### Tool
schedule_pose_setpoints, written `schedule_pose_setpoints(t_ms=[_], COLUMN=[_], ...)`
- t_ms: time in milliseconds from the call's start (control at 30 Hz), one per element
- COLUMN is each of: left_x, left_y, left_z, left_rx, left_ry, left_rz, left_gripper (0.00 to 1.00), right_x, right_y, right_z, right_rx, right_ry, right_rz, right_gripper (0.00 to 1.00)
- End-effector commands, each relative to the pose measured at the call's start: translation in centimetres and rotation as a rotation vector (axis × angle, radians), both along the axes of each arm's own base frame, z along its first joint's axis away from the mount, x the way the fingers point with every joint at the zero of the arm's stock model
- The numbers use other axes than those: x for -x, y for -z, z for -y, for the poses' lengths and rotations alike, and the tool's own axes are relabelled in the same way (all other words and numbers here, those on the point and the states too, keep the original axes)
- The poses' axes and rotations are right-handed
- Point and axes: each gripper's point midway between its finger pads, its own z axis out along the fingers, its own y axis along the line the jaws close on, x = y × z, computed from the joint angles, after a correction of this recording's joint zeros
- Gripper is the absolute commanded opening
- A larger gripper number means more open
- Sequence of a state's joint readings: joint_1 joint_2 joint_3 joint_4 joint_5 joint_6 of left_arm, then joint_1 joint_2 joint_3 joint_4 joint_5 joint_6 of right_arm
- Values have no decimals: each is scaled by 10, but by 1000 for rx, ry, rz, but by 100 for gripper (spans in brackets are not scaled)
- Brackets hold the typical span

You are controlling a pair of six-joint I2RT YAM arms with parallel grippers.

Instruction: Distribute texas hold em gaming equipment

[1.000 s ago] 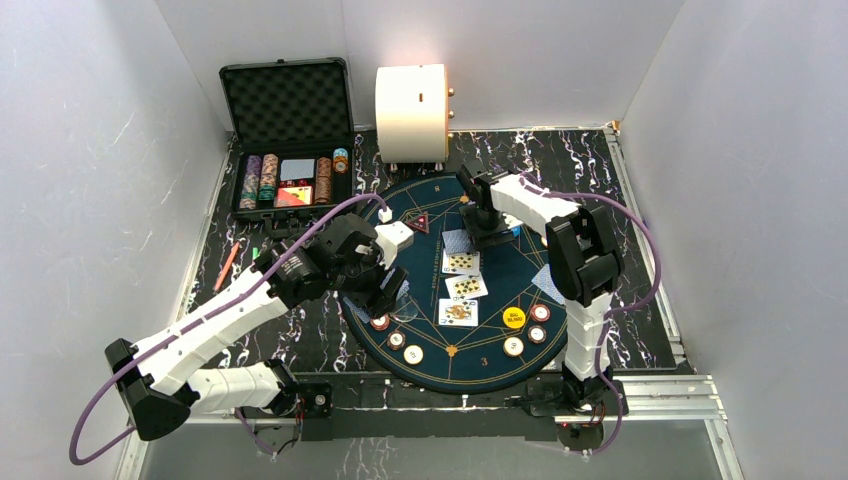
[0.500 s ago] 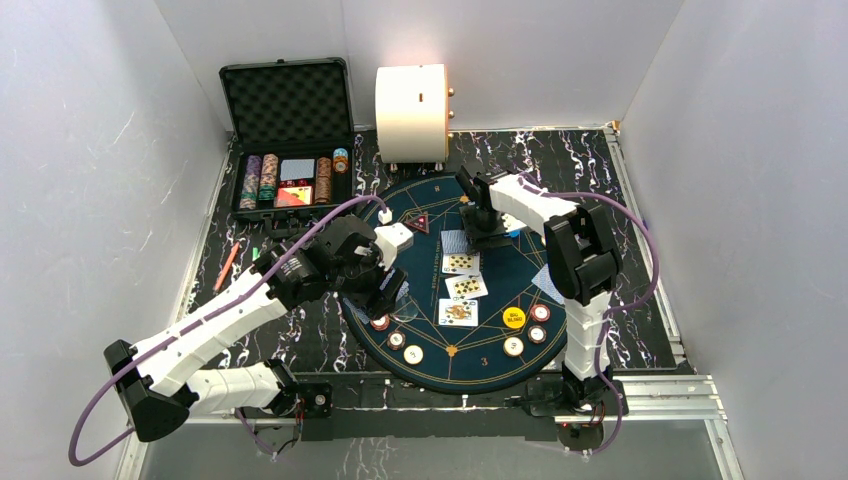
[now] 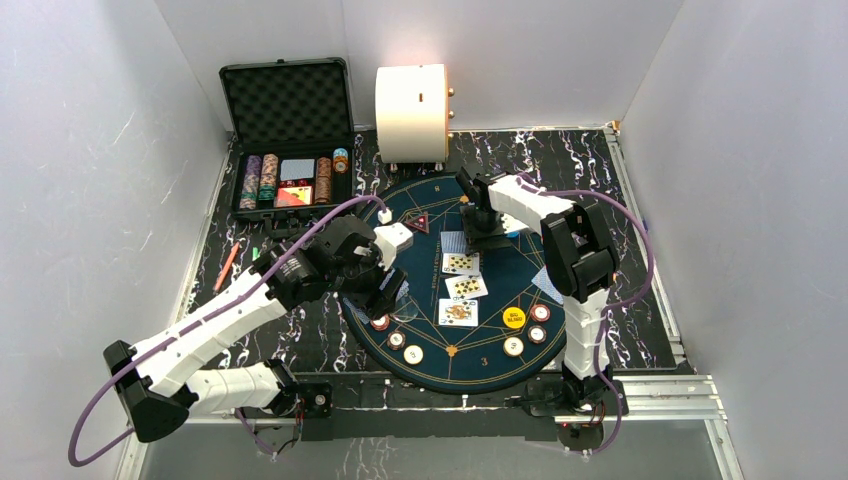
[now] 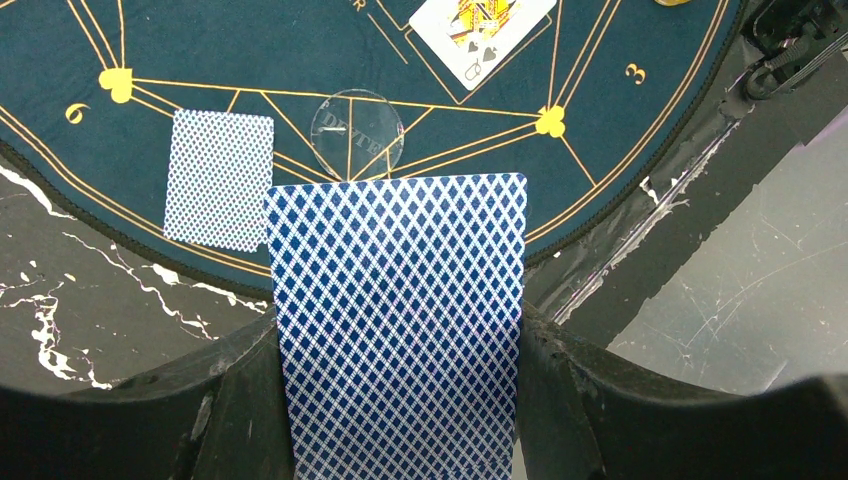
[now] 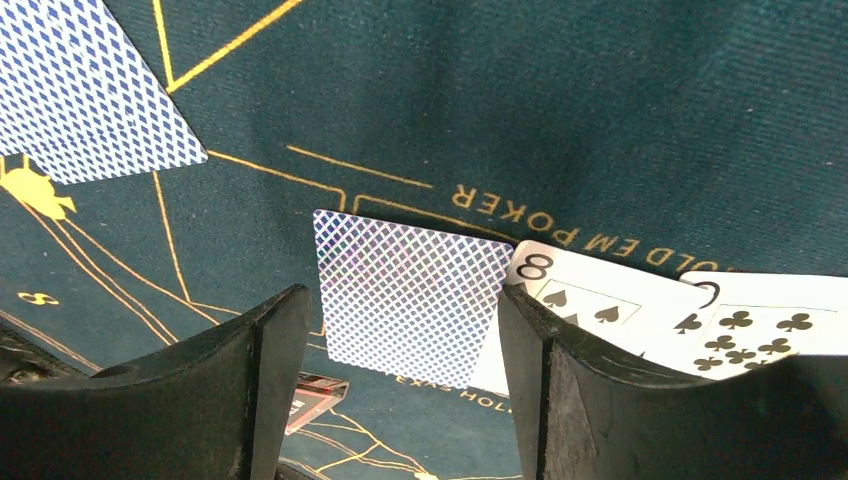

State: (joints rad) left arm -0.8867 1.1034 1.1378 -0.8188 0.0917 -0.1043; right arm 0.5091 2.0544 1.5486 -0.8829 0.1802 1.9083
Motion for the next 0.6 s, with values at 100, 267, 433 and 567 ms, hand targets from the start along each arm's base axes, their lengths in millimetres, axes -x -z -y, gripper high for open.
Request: schedule_pose_setpoints(t_ms=[100, 267, 433, 567], left_x=[7, 9, 7, 5], left_y=[-9, -9, -11, -11], left_z=[-1, -1, -2, -3], left_rx=[42, 43, 42, 26], left_ry=[17, 14, 7, 0], left_rz=[12, 5, 11, 13], left_gripper=[0, 0, 0, 0], right_x=[-18, -14, 1, 18], right_y=[-15, -24, -43, -81], right_z=[0, -1, -7, -11], right_rx=[-27, -36, -99, -127], right_ry=[56, 40, -48, -211], right_rz=[65, 59, 82, 168], right_gripper=[76, 77, 82, 88])
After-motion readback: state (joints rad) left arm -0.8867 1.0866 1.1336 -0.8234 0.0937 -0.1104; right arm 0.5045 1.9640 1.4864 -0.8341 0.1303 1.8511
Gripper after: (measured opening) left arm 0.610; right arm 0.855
